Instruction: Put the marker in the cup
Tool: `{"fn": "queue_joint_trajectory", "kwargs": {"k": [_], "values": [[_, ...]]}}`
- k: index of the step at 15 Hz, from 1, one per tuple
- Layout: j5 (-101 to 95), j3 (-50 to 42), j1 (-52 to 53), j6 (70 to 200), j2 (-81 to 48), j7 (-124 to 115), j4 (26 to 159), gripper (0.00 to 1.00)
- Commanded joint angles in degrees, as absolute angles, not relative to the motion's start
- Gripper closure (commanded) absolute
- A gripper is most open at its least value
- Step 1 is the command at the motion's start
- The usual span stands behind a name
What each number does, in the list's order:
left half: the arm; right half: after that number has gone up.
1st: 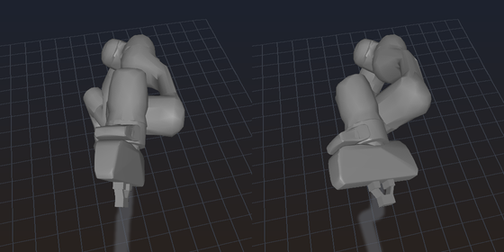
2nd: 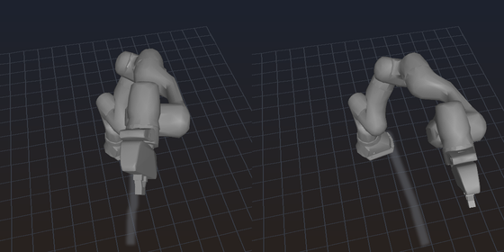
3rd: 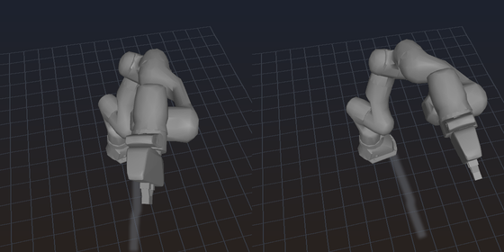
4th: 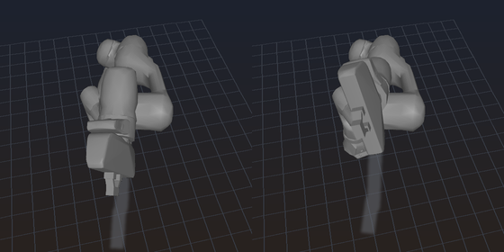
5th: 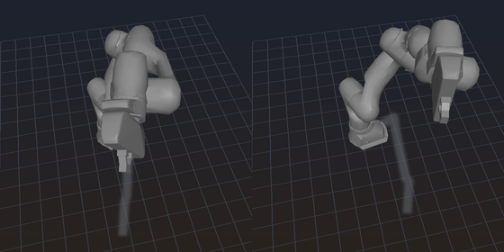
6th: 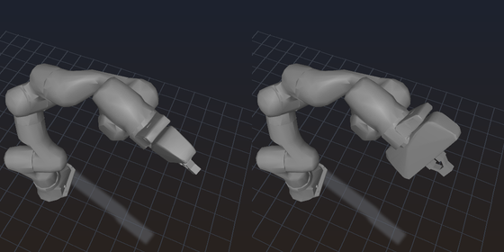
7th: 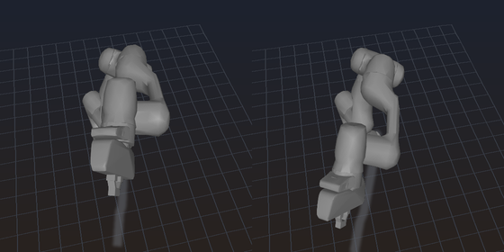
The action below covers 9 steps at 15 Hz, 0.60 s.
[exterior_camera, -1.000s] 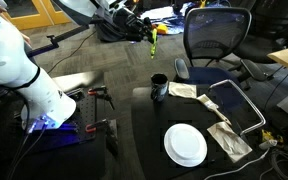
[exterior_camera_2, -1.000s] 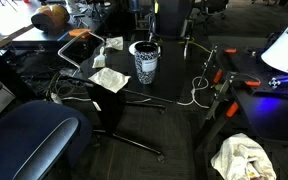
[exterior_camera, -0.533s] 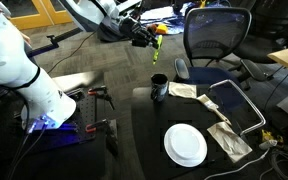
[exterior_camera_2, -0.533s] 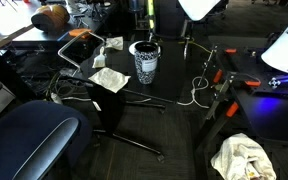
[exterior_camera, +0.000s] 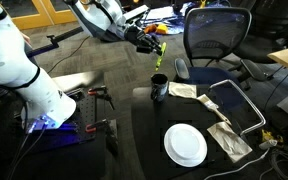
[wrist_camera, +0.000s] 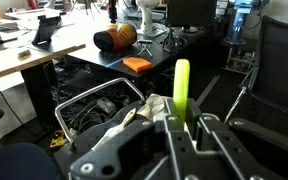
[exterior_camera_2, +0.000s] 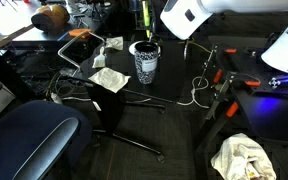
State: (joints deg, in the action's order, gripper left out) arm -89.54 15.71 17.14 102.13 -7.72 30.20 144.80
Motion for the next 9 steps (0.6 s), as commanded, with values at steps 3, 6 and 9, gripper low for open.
{"fn": "queue_joint_trajectory", "kwargs": {"k": [3, 6, 9], "values": [[-90.8, 15.1, 15.3, 101.9, -12.0, 28.9, 142.2, 0.96], [-90.9, 14.8, 14.8, 101.6, -14.2, 27.4, 141.3, 0.96], [-90.9, 14.7, 14.4, 101.4, -16.6, 25.3, 140.3, 0.96]]}}
